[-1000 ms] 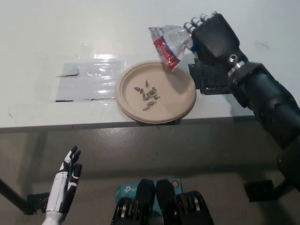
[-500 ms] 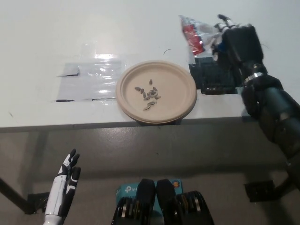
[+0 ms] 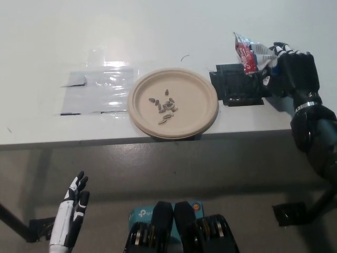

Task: The robot picks up a small bag of sunflower seeds on the right hand side and take it to the empty plate on the left hand side then pours some sunflower seeds on to the plate.

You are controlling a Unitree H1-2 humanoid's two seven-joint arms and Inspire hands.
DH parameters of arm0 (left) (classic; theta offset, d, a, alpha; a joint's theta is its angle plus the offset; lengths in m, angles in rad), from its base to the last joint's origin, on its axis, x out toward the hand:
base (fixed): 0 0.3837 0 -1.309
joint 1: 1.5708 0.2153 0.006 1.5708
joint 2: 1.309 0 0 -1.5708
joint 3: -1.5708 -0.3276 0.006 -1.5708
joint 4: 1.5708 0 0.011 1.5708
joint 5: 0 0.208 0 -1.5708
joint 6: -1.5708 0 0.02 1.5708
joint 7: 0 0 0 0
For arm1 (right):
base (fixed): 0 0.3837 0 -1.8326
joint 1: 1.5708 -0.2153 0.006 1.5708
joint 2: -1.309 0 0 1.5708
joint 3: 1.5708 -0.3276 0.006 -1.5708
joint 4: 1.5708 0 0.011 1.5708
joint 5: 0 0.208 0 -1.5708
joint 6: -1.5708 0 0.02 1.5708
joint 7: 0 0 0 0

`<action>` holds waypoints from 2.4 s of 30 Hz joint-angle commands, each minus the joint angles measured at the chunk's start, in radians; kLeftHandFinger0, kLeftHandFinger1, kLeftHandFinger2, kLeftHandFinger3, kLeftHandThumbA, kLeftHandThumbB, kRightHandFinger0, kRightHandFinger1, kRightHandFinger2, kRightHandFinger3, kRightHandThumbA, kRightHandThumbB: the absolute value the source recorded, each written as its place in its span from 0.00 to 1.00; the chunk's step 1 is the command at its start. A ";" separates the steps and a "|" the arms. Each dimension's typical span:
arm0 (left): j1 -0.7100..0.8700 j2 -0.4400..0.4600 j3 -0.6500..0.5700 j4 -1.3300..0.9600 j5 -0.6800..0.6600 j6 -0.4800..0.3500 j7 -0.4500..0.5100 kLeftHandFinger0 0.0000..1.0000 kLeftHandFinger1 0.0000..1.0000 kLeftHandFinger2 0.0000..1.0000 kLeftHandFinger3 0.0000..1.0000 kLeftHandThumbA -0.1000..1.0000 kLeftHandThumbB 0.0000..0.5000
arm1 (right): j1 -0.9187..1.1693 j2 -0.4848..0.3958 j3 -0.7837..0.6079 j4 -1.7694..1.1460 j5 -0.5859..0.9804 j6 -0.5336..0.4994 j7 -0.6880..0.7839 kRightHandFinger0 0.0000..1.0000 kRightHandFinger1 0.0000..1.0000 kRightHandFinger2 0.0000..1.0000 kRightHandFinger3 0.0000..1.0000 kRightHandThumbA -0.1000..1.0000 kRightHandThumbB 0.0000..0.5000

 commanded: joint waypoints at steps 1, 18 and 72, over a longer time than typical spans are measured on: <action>0.000 0.007 0.006 -0.015 0.007 -0.042 0.019 1.00 1.00 1.00 1.00 1.00 0.14 | -0.039 -0.016 -0.011 -0.006 0.052 -0.023 -0.001 0.00 0.30 0.82 0.69 0.00 0.34; -0.003 0.009 0.002 -0.023 0.021 -0.042 0.020 1.00 1.00 1.00 1.00 1.00 0.16 | -0.035 0.056 -0.001 -0.004 0.088 0.002 0.110 0.04 0.24 0.52 0.55 0.17 0.48; -0.015 0.014 0.007 -0.019 0.016 -0.046 0.013 1.00 1.00 1.00 1.00 1.00 0.17 | 0.089 -0.098 -0.054 -0.541 0.302 0.060 1.005 1.00 1.00 1.00 1.00 0.70 1.00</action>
